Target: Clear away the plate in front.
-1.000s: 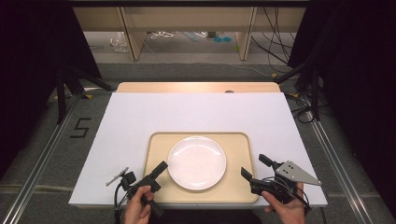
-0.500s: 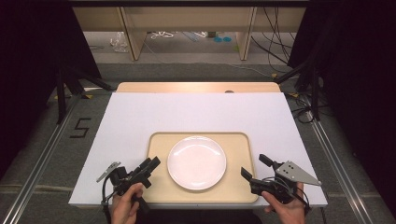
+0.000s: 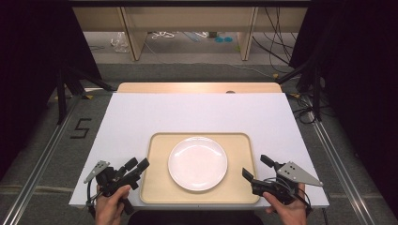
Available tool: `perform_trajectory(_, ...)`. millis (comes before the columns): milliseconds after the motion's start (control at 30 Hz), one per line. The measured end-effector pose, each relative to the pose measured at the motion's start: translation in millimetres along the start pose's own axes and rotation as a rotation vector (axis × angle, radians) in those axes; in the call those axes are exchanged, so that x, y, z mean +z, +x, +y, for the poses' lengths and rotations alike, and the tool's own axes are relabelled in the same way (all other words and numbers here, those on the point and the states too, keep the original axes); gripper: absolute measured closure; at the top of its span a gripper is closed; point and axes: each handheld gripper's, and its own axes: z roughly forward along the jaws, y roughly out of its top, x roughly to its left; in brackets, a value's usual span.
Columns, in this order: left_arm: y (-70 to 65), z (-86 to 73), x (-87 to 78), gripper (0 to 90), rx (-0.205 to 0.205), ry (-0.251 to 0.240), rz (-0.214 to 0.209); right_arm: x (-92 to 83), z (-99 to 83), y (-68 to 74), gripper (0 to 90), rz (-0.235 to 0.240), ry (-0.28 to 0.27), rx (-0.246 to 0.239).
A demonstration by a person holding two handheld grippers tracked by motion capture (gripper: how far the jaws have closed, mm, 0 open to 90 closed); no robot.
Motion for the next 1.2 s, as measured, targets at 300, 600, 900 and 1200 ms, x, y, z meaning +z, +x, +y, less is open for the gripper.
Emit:
perform_trajectory(300, -2.2, 4.5, -4.8, 31.3, 0.104, -0.05, 0.033, -1.0, 0.3, -0.1, 16.8, 0.001, -0.001, 0.002)
perform_trajectory(600, -6.2, 11.3, -12.8, 18.3, 0.19, -0.147, 0.055, -0.4, -0.1, 0.3, 15.7, 0.0, -0.019, -0.001)
perform_trajectory(900, -12.7, 9.0, -11.6, 15.3, 0.294, -0.15, 0.039, -2.0, 0.2, 1.1, 15.6, -0.018, -0.006, -0.004)
perform_trajectory(1200, -12.8, 8.8, -11.7, 15.3, 0.279, -0.147, 0.043, -2.3, 0.2, 1.7, 15.6, 0.0, -0.002, 0.0)
